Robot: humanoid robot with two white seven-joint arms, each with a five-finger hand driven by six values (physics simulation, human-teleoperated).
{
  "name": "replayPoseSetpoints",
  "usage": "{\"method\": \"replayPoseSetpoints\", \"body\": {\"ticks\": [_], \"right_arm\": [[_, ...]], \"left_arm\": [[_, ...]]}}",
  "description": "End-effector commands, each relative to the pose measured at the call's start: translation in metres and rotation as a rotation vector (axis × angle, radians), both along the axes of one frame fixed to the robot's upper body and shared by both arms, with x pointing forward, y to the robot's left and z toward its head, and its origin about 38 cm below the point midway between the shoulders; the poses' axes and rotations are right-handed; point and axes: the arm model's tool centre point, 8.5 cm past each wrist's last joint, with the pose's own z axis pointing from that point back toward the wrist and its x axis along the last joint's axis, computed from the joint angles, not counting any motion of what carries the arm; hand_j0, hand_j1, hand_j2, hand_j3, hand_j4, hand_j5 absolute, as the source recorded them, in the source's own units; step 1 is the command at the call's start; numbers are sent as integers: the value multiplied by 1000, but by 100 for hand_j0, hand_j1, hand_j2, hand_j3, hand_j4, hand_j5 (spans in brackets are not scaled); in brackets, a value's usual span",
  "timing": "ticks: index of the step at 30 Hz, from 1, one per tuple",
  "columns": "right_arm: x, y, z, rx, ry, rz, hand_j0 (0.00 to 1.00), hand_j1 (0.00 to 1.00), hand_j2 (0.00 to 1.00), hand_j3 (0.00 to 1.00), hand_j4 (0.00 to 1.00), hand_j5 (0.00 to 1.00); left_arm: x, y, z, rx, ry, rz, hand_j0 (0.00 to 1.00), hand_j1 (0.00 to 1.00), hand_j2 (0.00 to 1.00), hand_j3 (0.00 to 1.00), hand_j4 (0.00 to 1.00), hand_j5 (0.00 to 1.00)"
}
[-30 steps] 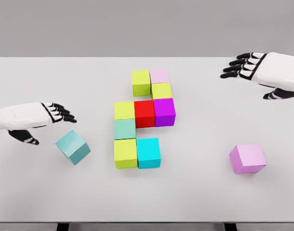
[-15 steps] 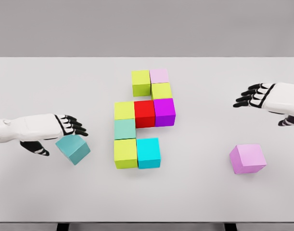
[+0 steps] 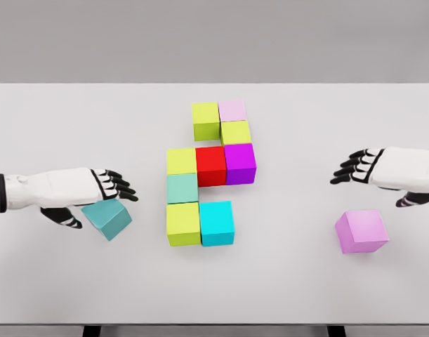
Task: Assemble the squares on the desktop into the number 2
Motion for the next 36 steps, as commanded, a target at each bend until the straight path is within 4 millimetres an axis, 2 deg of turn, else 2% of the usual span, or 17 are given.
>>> {"method": "replayPoseSetpoints", "body": {"ticks": [1, 6, 9, 12, 15, 21, 27, 30, 35, 36], "right_arm": [[0, 0, -2, -7, 3, -1, 100, 100, 100, 100, 100, 100], [2, -6, 1, -27, -12, -15, 100, 100, 100, 100, 100, 100], [4, -21, 33, -43, -75, -49, 100, 100, 100, 100, 100, 100], [5, -18, 34, -45, -74, -37, 100, 100, 100, 100, 100, 100], [7, -3, 20, -70, -24, 15, 100, 100, 100, 100, 100, 100], [4, -3, 12, -82, -1, 20, 100, 100, 100, 100, 100, 100], [-1, 2, -6, -107, 55, 44, 100, 100, 100, 100, 100, 100], [-1, 2, -7, -108, 58, 45, 100, 100, 100, 100, 100, 100], [-2, 2, -12, -126, 63, 50, 100, 100, 100, 100, 100, 100], [-2, 2, -13, -136, 61, 51, 100, 100, 100, 100, 100, 100]], "left_arm": [[1, -2, 0, -3, -3, -3, 100, 100, 100, 100, 100, 100], [-3, -2, -7, 9, 16, -10, 100, 100, 100, 100, 100, 100], [-3, -2, -8, 10, 15, -8, 100, 100, 100, 100, 100, 100], [-2, -1, -8, 13, 15, -6, 100, 100, 100, 100, 100, 100], [-2, -2, -9, 15, 14, -9, 100, 100, 100, 100, 100, 100], [-1, -6, -10, 17, 7, -20, 100, 100, 100, 100, 100, 100], [1, -3, -12, 21, 10, -8, 98, 98, 98, 98, 98, 98], [1, -3, -12, 21, 10, -8, 89, 89, 89, 89, 89, 89], [1, -2, -13, 25, 11, -6, 79, 79, 79, 79, 79, 79], [1, -1, -12, 27, 10, -6, 73, 73, 73, 73, 73, 73]]}}
